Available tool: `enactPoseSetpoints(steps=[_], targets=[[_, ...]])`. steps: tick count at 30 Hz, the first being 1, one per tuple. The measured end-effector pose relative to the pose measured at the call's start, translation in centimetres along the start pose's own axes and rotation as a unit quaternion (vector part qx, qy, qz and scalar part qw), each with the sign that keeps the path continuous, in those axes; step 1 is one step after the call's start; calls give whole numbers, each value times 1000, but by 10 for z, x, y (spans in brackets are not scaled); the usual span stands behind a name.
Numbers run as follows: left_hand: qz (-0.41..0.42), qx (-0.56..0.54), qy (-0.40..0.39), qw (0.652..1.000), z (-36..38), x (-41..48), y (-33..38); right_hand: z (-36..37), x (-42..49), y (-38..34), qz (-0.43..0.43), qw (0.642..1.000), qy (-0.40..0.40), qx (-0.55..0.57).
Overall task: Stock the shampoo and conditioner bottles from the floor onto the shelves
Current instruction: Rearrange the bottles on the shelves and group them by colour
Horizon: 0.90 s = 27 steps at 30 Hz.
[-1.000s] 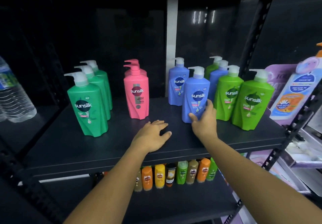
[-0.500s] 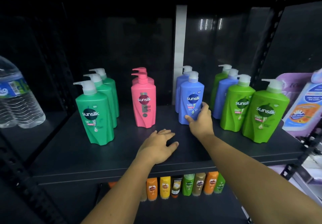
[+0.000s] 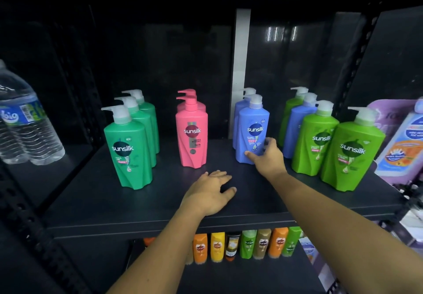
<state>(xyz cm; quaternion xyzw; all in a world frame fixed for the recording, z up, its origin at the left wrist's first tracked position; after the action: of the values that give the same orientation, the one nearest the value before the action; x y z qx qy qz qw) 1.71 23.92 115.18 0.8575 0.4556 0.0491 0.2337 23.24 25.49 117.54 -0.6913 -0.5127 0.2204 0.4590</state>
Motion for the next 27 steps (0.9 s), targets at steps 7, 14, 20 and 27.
enactPoseSetpoints(steps=[7, 14, 20, 27], targets=[[3, 4, -2, 1000, 1, -1, 0, -19, -34, 16, -54, 982, -87, -161], [23, 55, 1, 998, 0, -6, 8, -62, -74, 50, -103, 902, -222, -356], [49, 68, -13, 996, 1, -4, 18, -109, -79, 71, -73, 901, -212, -370], [159, -10, 57, 986, 2, 42, 99, -112, -78, 87, -95, 901, -167, -389]])
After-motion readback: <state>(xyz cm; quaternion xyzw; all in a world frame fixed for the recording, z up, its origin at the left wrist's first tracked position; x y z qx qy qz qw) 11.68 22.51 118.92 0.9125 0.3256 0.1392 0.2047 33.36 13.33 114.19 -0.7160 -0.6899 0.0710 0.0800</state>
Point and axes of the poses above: each hand's wrist, its own x-axis towards the middle knuckle, its own z-axis out of the palm, y = z × x, the point moved 1 cm from there along x, towards the middle knuckle, and after that the axes turned 9 degrees about -y, right-handed, at the moved point
